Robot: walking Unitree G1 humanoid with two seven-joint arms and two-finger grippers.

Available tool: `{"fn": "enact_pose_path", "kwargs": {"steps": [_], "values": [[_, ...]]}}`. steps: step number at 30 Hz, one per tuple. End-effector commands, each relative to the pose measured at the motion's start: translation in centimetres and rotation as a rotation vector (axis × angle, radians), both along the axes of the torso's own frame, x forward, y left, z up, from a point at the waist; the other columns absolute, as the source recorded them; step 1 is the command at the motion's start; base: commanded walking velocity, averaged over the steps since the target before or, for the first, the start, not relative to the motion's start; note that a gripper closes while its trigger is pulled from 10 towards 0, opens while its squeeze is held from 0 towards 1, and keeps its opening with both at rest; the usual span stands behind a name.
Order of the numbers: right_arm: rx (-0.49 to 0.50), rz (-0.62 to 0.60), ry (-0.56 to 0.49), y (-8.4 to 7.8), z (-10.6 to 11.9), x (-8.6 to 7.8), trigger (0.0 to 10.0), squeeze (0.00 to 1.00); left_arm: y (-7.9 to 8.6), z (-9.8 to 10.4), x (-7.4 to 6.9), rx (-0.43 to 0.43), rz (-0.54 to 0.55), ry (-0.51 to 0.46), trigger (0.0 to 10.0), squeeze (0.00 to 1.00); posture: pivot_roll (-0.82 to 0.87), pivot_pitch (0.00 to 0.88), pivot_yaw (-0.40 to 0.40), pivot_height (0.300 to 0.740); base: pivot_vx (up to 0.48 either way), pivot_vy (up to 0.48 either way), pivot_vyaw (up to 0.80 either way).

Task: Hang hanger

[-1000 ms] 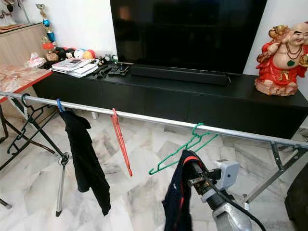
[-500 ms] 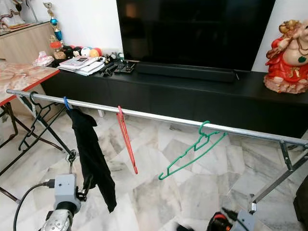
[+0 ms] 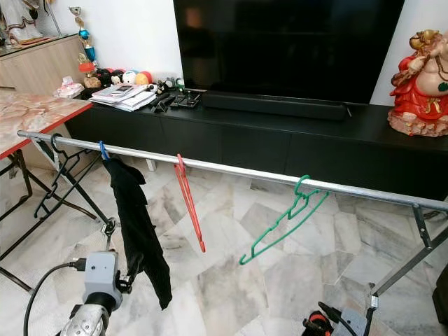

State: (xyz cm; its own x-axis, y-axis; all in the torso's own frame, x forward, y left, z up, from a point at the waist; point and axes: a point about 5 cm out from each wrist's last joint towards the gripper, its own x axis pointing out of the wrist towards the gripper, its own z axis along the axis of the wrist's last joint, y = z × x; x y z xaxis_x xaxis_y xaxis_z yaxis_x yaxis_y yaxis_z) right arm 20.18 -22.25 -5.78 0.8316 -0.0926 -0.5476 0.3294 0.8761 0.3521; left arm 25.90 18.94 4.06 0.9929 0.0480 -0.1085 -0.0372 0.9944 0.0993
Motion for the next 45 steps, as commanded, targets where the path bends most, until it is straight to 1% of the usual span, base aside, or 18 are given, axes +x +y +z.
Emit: {"fn": "enact_pose_path", "kwargs": {"steps": [1, 2, 4, 10, 17, 20, 23, 24, 25, 28, 31, 33, 41, 45], "values": [[-0.003, -0.006, -0.013, 0.2, 0.2, 0.4, 10.0, 0.00, 0.1, 0.9, 0.6, 0.000, -0.004, -0.023, 10.0, 0.00, 0.09, 0.000, 0.056, 0.740, 0.000, 0.000, 0.00], [-0.008, 0.004, -0.017, 0.3, 0.3, 0.6, 10.0, 0.00, -0.1, 1.6, 1.1, -0.010, -0.011, -0.045, 10.0, 0.00, 0.09, 0.000, 0.055, 0.740, 0.000, 0.000, 0.00], [-0.011, 0.003, -0.019, 0.3, 0.3, 0.7, 10.0, 0.00, -0.2, 2.1, 1.5, -0.014, -0.015, -0.060, 10.0, 0.00, 0.10, 0.000, 0.060, 0.740, 0.000, 0.000, 0.00], [-0.019, 0.006, -0.005, 0.5, 0.3, 0.7, 10.0, 0.00, -0.8, 3.2, 2.2, -0.029, -0.018, -0.091, 10.0, 0.00, 0.11, 0.000, 0.054, 0.740, 0.000, 0.000, 0.00], [-0.018, 0.017, -0.010, 0.5, 0.4, 0.9, 10.0, 0.00, -1.3, 3.8, 2.6, -0.042, -0.029, -0.105, 10.0, 0.00, 0.10, 0.000, 0.056, 0.740, 0.000, 0.000, 0.00], [-0.022, 0.029, 0.006, 0.3, 0.3, 0.9, 10.0, 0.00, -1.4, 3.9, 2.7, -0.045, -0.027, -0.104, 10.0, 0.00, 0.10, 0.000, 0.055, 0.740, 0.000, 0.000, 0.00], [-0.020, 0.021, 0.041, -0.5, 0.0, 0.2, 10.0, 0.00, -1.4, 4.0, 2.8, -0.051, -0.021, -0.107, 10.0, 0.00, 0.11, 0.000, 0.052, 0.740, 0.000, 0.000, 0.00], [-0.020, 0.021, 0.041, -0.5, 0.0, 0.2, 10.0, 0.00, -1.4, 4.0, 2.8, -0.051, -0.021, -0.107, 10.0, 0.00, 0.11, 0.000, 0.052, 0.740, 0.000, 0.000, 0.00], [-0.018, 0.017, 0.061, -0.7, -0.3, -0.2, 10.0, 0.00, -1.4, 4.1, 2.8, -0.053, -0.020, -0.110, 10.0, 0.00, 0.11, 0.000, 0.050, 0.740, 0.251, 0.000, 0.00], [-0.019, 0.016, 0.097, -0.7, -0.7, -0.9, 10.0, 0.00, -1.4, 4.2, 2.8, -0.055, -0.018, -0.112, 10.0, 0.00, 0.11, 0.000, 0.050, 0.740, 0.254, 0.000, 0.00], [-0.019, 0.021, 0.106, -0.6, -0.8, -1.0, 10.0, 0.00, -1.4, 4.2, 2.8, -0.055, -0.018, -0.112, 10.0, 0.00, 0.11, 0.000, 0.050, 0.740, 0.272, 0.000, 0.00], [-0.017, 0.027, 0.111, -0.5, -0.8, -1.0, 10.0, 0.00, -1.4, 4.3, 2.7, -0.056, -0.017, -0.113, 10.0, 0.00, 0.11, 0.000, 0.050, 0.740, 0.307, 0.000, 0.00], [-0.019, 0.049, 0.107, 0.5, -0.4, 0.5, 10.0, 0.00, -1.7, 4.5, 2.7, -0.062, -0.024, -0.119, 10.0, 0.00, 0.11, 0.000, 0.048, 0.740, 0.339, 0.000, 0.00], [-0.020, 0.055, 0.105, 0.8, -0.3, 0.8, 10.0, 0.00, -1.8, 4.5, 2.7, -0.064, -0.024, -0.120, 10.0, 0.00, 0.11, 0.000, 0.046, 0.740, 0.349, 0.000, 0.00]]}}
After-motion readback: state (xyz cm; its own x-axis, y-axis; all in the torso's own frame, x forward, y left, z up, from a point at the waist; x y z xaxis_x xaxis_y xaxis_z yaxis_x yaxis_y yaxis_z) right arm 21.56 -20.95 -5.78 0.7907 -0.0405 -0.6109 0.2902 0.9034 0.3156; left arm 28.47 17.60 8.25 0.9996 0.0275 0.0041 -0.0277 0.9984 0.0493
